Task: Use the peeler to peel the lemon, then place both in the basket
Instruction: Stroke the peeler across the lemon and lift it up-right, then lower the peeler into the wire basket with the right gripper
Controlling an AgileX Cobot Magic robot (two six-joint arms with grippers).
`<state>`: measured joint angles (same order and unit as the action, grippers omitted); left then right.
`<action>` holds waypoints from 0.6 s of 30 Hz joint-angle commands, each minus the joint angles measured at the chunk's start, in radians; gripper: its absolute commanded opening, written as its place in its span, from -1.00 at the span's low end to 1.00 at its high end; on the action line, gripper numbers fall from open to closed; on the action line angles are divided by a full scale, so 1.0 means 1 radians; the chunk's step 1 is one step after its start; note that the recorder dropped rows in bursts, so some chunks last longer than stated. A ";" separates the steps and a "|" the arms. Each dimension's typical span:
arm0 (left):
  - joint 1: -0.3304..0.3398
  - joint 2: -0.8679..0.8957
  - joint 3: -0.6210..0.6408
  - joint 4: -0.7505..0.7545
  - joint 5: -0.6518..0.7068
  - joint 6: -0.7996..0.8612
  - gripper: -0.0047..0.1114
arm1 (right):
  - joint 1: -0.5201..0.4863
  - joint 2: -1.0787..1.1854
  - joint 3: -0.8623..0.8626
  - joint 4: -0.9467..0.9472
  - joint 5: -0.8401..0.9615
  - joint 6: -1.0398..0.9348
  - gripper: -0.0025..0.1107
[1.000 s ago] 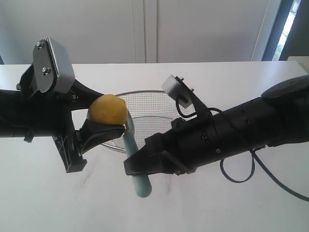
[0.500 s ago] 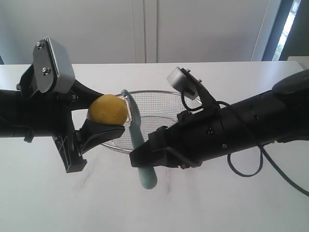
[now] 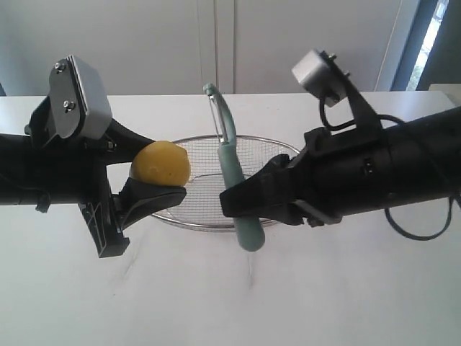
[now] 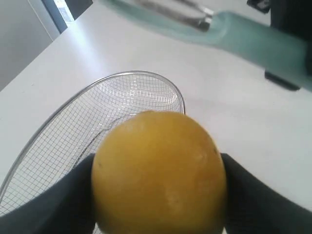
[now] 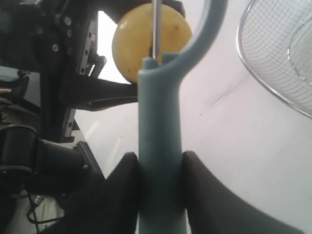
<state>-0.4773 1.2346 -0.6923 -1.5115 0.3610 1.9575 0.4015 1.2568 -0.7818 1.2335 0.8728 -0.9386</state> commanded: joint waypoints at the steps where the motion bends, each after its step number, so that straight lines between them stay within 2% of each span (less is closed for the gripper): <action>1: -0.004 -0.007 -0.007 -0.020 0.027 0.000 -0.92 | -0.006 -0.102 -0.023 -0.135 -0.056 0.067 -0.96; 7: -0.004 -0.085 -0.009 0.017 -0.004 -0.122 -0.92 | -0.006 -0.181 -0.093 -0.513 -0.189 0.334 -0.96; 13: -0.004 -0.182 -0.015 0.240 -0.070 -0.426 -0.92 | -0.006 -0.174 -0.174 -0.898 -0.211 0.599 -0.96; 18: -0.004 -0.208 -0.061 0.520 -0.009 -0.774 -0.92 | -0.006 -0.136 -0.204 -1.005 -0.223 0.651 -0.96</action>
<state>-0.4773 1.0441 -0.7206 -1.1399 0.2911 1.3873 0.4015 1.1006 -0.9634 0.2838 0.6703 -0.3203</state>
